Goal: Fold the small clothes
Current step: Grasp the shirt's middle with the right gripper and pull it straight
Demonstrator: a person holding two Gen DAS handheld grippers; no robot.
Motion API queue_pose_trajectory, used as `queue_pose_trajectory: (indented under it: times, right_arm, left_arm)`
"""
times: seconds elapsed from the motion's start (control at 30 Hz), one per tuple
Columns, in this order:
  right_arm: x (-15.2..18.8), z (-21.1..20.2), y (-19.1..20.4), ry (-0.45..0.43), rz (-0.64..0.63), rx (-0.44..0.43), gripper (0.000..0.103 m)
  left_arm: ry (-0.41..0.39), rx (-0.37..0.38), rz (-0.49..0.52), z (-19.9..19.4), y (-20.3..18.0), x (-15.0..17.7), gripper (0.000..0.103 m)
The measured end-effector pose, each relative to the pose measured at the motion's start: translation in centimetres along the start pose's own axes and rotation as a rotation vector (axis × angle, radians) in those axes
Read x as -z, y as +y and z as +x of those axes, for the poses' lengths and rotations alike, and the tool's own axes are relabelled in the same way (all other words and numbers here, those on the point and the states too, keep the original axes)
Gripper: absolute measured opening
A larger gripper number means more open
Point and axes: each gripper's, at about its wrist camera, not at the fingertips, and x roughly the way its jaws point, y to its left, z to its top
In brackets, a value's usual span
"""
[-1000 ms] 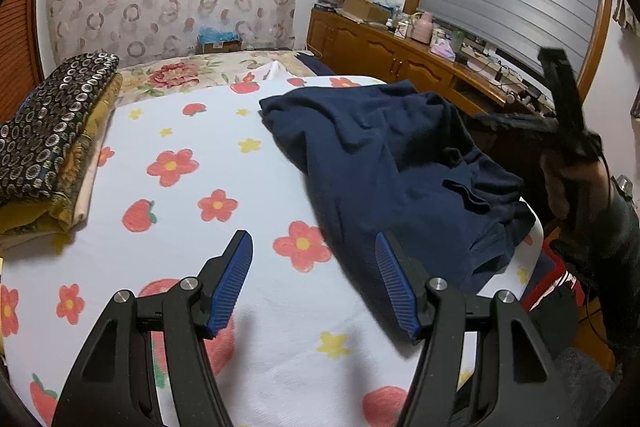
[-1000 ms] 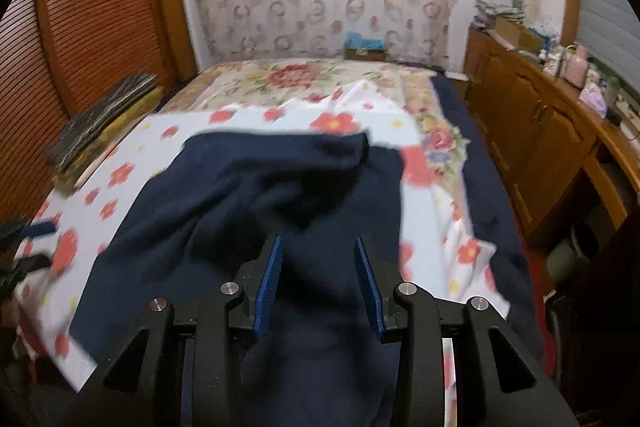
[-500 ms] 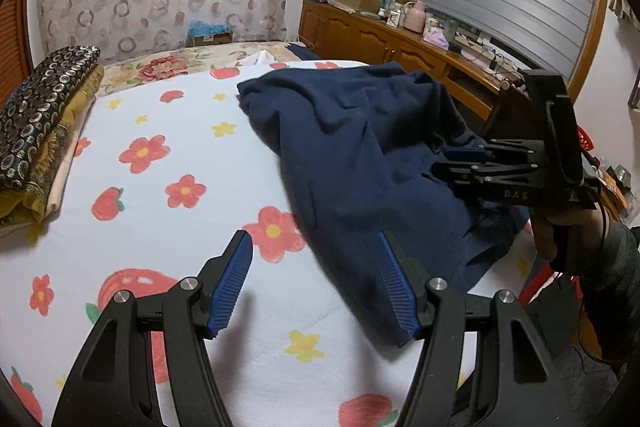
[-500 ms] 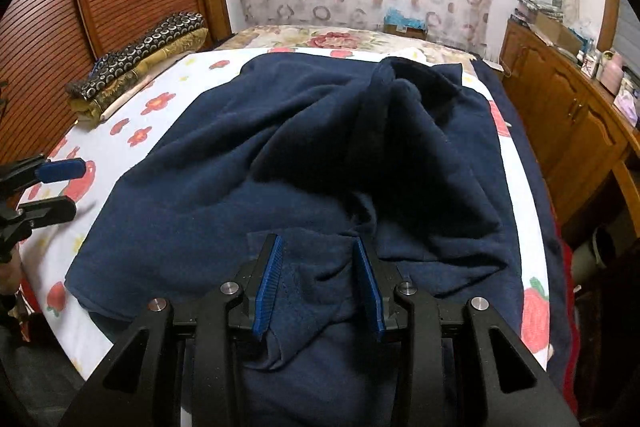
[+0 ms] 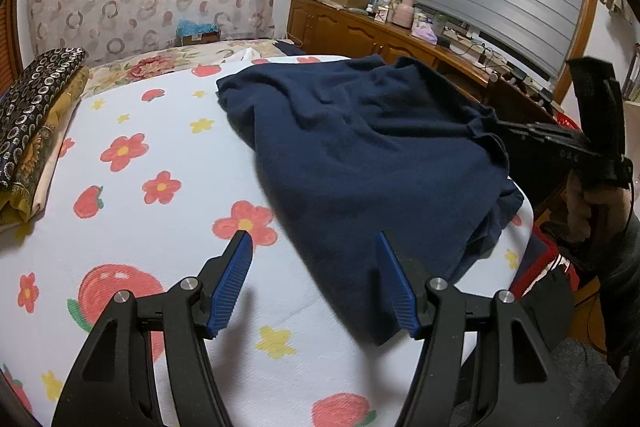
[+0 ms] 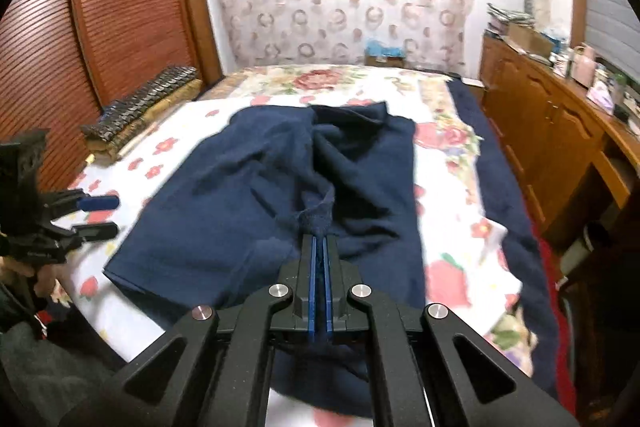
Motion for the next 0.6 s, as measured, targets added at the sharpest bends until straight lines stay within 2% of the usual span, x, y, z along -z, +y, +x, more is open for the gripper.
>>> queue_pose_trajectory:
  times: [0.1, 0.2, 0.27, 0.33, 0.47, 0.6]
  right_arm:
    - [0.5, 0.8, -0.4, 0.03, 0.009, 0.038, 0.003]
    - [-0.3, 1.7, 0.1, 0.026, 0.002, 0.097, 0.012]
    - [-1.0, 1.9, 0.5, 0.002, -0.004, 0.121, 0.037]
    - [-1.6, 1.9, 1.0, -0.02, -0.004, 0.112, 0.045]
    - [-2.2, 4.6, 2.1, 0.004, -0.068, 0.082, 0.046]
    - [-2.0, 8.1, 1.6, 0.084, -0.107, 0.094, 0.049]
  left_arm:
    - [0.003, -0.002, -0.003, 0.0, -0.1, 0.0, 0.065]
    - [0.01, -0.008, -0.001, 0.2, -0.2, 0.1, 0.065]
    - [0.014, -0.009, -0.002, 0.2, -0.1, 0.1, 0.065]
    - [0.015, -0.009, -0.005, 0.2, -0.1, 0.1, 0.065]
    - [0.019, -0.01, -0.008, 0.6, -0.1, 0.0, 0.065]
    - [0.026, -0.009, -0.009, 0.9, -0.1, 0.2, 0.065]
